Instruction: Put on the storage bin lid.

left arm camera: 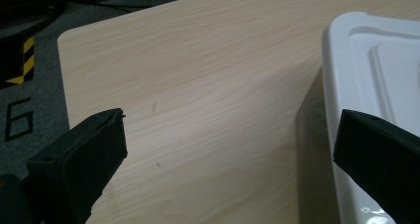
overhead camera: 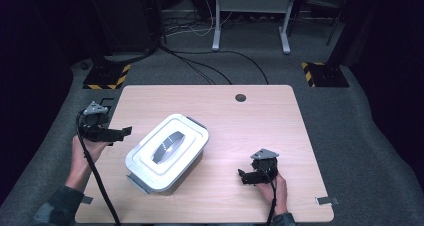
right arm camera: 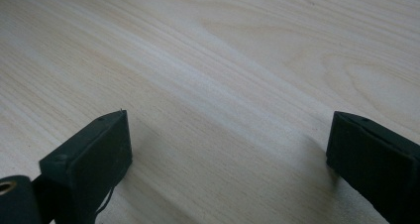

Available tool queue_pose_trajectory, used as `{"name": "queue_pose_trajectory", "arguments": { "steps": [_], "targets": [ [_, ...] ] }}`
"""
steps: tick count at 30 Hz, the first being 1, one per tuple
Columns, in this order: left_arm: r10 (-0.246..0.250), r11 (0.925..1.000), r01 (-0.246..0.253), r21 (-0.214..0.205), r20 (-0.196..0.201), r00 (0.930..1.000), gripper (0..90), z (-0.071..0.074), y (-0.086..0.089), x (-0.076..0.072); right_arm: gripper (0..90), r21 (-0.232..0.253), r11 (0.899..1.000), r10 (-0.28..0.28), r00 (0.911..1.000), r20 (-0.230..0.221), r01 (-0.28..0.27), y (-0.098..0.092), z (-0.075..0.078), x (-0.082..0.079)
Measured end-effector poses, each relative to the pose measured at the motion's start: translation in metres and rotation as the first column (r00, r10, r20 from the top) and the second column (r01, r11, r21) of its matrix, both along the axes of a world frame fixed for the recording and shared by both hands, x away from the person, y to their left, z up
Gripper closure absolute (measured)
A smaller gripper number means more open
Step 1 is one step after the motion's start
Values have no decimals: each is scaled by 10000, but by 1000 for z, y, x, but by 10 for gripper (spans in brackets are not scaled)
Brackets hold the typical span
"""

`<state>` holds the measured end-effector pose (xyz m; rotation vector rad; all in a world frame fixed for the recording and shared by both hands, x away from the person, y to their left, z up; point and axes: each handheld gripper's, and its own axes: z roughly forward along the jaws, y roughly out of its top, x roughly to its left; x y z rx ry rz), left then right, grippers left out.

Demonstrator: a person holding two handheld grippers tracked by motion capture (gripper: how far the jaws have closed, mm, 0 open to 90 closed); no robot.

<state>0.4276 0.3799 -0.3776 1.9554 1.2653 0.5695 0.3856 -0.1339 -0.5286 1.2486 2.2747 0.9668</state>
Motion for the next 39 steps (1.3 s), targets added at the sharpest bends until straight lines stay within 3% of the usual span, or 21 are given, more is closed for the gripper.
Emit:
{"name": "queue_pose_trajectory", "arguments": {
  "steps": [5, 11, 19, 33, 39],
  "targets": [
    [318, 9990, -326, -303, -264, 9991, 0, -17, 13, 9, 29, -8, 10000, 10, 10000, 11, -10, 0, 0, 0],
    [478, 9984, -492, -261, -507, 9976, 0, -34, 18, 16, 29, 10, 10000, -32, 10000, 9, 32, 0, 0, 0],
    [658, 9973, -688, -257, -1030, 9925, 0, -70, 24, 26, 29, -2, 10000, -4, 10000, 11, 4, 0, 0, 0],
    [588, 9982, -593, 16, -1598, 9854, 0, -111, 15, 23, 29, -7, 10000, -11, 10000, 18, 11, 0, 0, 0],
    [688, 9976, -660, 230, -1510, 9861, 0, -123, 11, 19, 29, -40, 10000, 46, 10000, 35, -46, 0, 0, 0]
  ]
}}
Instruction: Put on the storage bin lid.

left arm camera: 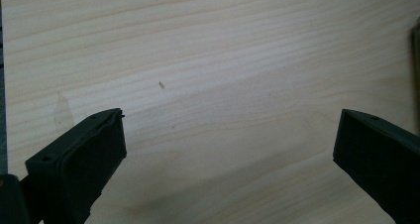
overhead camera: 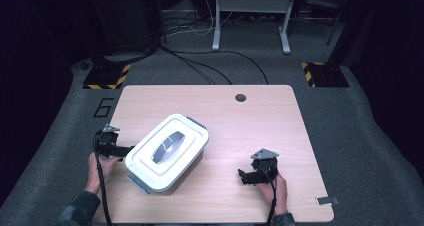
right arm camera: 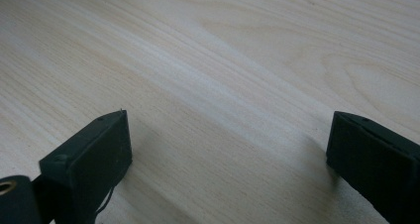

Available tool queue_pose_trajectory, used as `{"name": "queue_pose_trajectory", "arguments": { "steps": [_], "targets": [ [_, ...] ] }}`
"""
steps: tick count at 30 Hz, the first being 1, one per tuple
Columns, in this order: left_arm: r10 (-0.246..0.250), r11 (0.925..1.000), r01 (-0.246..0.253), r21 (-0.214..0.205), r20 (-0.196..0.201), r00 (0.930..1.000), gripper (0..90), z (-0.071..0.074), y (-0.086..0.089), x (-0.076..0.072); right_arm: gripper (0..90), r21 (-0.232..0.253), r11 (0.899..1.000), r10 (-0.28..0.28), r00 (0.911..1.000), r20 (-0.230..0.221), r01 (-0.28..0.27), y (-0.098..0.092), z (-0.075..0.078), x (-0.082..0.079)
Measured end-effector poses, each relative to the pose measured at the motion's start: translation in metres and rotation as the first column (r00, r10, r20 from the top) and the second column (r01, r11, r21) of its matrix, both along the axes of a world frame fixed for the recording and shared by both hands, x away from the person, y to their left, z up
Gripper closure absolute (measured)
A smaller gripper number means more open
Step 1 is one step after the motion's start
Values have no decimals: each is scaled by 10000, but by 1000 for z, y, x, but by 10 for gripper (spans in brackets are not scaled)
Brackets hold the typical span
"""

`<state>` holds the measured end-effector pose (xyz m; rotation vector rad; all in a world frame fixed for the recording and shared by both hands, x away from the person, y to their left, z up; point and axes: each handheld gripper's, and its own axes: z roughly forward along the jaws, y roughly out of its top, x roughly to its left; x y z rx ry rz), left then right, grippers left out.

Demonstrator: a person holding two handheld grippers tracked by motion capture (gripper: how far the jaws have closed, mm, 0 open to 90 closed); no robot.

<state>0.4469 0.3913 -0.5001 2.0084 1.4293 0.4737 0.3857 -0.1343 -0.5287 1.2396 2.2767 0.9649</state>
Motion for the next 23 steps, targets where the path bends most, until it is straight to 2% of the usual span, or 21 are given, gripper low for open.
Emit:
{"name": "queue_pose_trajectory", "arguments": {
  "steps": [1, 2, 9, 10, 11, 16, 23],
  "targets": [
    [-25, 10000, 24, -57, -94, 10000, 0, -2, 0, -1, 29, 16, 10000, -22, 10000, -9, 22, 0, 0, 0],
    [8, 9998, -9, 173, 61, 10000, 0, -6, -2, -3, 29, 19, 10000, -25, 10000, -10, 25, 0, 0, 0],
    [-89, 9993, 86, 357, 71, 9999, 0, -23, -6, -9, 28, -37, 10000, 30, 10000, 8, -30, 0, 0, 0],
    [-51, 9989, 36, 474, 321, 9995, 0, -26, -7, -11, 28, 34, 10000, -47, 10000, -16, 47, 0, 0, 0],
    [-27, 9994, 2, 355, 704, 9975, 0, -29, -7, -15, 28, 34, 10000, -51, 10000, -20, 51, 0, 0, 0],
    [-113, 9997, 92, 229, 902, 9959, 0, -31, -7, -18, 27, -30, 10000, 10, 10000, 10, -10, 0, 0, 0],
    [-176, 9995, 154, 258, 864, 9961, 0, -31, -7, -19, 28, -79, 9999, 66, 10000, 23, -66, 0, 0, 0]
  ]
}}
